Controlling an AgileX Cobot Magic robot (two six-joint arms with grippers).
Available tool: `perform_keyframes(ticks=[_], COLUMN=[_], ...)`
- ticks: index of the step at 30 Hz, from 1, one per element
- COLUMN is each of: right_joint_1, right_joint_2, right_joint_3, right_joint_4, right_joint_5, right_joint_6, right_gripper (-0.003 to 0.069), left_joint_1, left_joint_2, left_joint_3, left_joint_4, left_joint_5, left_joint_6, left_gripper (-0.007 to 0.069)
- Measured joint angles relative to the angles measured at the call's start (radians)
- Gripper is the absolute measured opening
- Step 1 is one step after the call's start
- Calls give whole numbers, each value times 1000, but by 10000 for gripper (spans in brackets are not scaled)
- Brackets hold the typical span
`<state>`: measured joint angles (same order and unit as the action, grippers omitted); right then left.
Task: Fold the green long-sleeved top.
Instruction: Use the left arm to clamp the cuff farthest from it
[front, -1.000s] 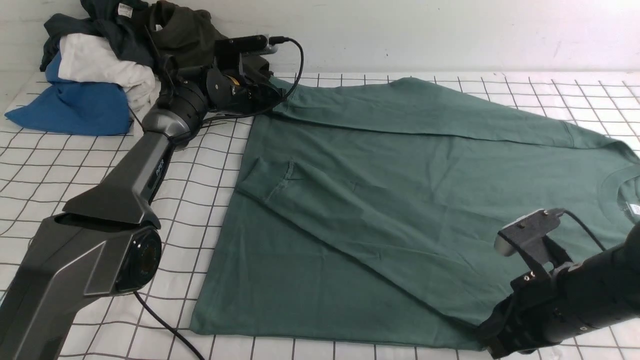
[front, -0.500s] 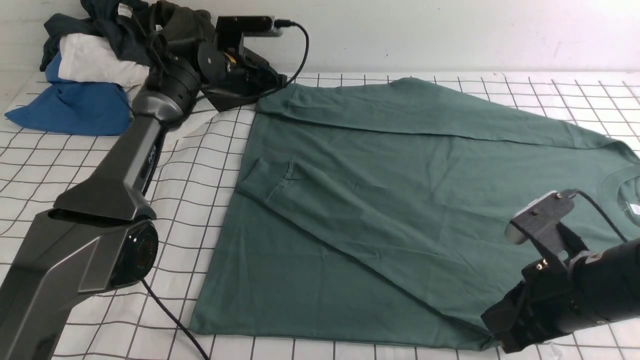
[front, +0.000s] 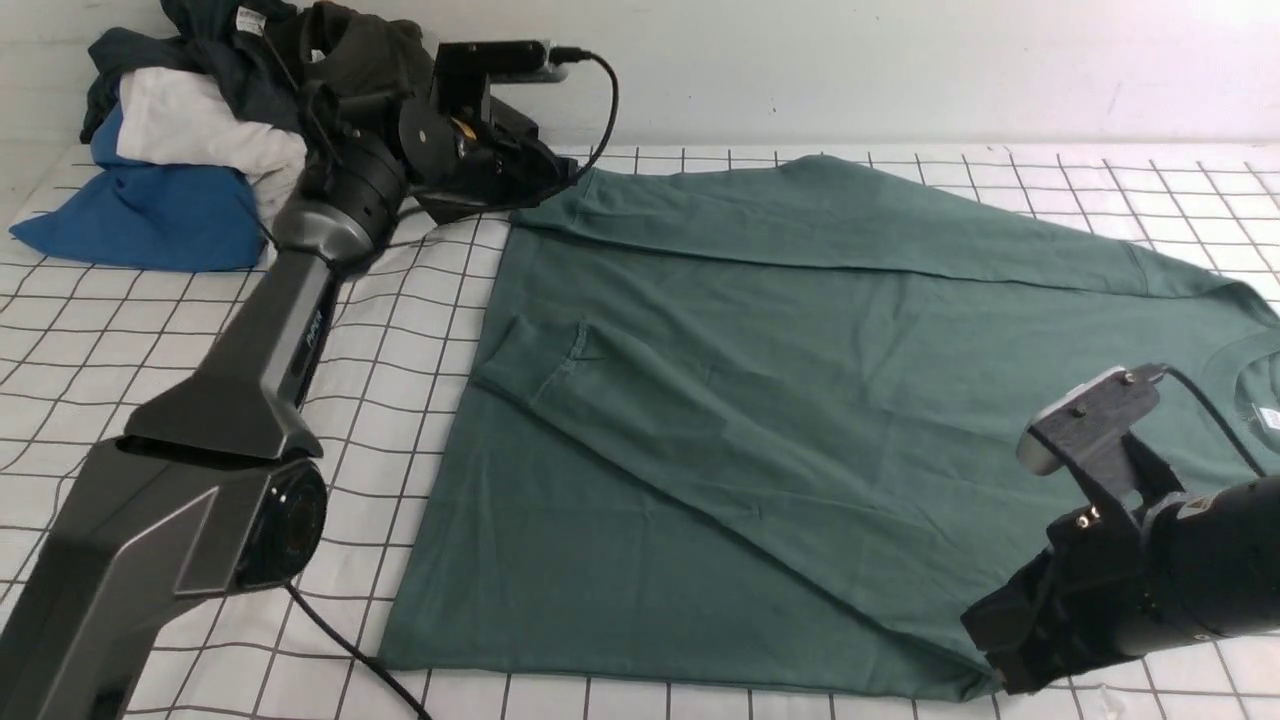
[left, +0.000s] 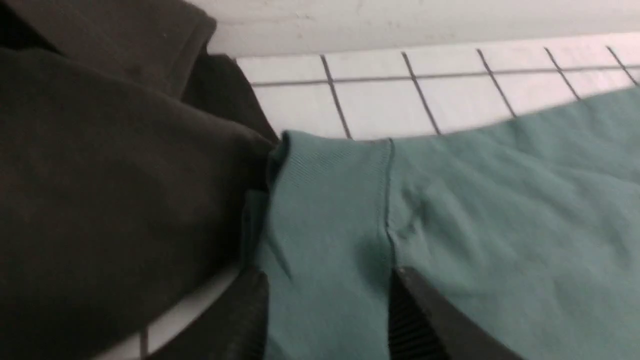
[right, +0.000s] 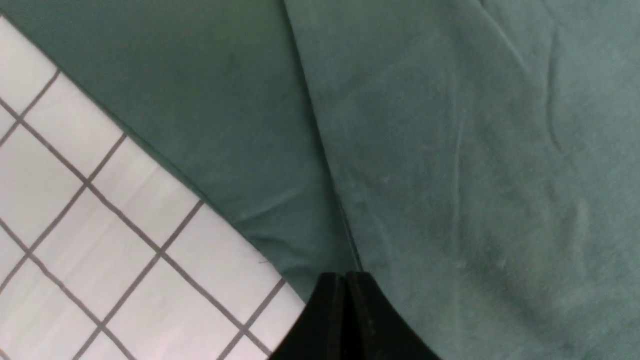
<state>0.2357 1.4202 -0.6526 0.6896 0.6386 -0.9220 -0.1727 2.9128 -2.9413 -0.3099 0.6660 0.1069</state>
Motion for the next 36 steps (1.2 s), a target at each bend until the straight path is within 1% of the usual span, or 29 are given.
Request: perform_keyframes(ticks=[1,2,4,7,8,9,11,12,14,18,21,22,23,25,30,32,35,36], right_joint_1=[0,0,0,0,0,0,0,0,0,0,0,0,0,0,0,0,0,0], right_joint_2=[3,12,16,16,16,16,16,16,16,16,16,16,12,0,-18,-18,-18,-18], right_joint_3=[0,0,0,0,0,0,0,0,0,0,0,0,0,0,0,0,0,0], right_joint_4=[0,-1,-1,-1,-1,-1,-1,-1,-1,-1,-2,-2,-2,-5,-5,-6,-7,-7], right_joint_5=[3,17,23,28,28,28,28,28,28,29,31,31,32,32,27,27,27,26], right_joint_6=[0,0,0,0,0,-1,-8,-10,-12,-12,-11,-11,-7,-5,-4,-4,-4,-4], right_gripper=[-10,-10,-10,-10,-10,-10,-10,-10,-10,-10,-10,-10,-10,-10,-10,-10,-10,-10], left_joint_1=[-1,-2,-2,-4,-4,-4,-4,-6,-7,-8,-8,-8,-8,-8,-8,-8,-8,-6], left_joint_2=[12,42,59,84,89,90,90,87,79,48,-31,-36,-72,-103,-95,-48,3,21], left_joint_3=[0,0,0,0,0,0,0,0,0,1,3,3,3,1,0,0,0,0], left_joint_4=[0,3,5,16,26,26,26,26,29,37,50,50,52,52,53,58,60,60], left_joint_5=[-32,-90,-104,-104,-116,-118,-119,-119,-105,-41,83,90,130,148,121,72,30,20], left_joint_6=[8,25,34,40,42,42,49,58,65,70,83,83,95,102,103,103,102,100], left_gripper=[356,411,424,378,299,247,106,62,29,23,24,24,24,24,24,25,46,66])
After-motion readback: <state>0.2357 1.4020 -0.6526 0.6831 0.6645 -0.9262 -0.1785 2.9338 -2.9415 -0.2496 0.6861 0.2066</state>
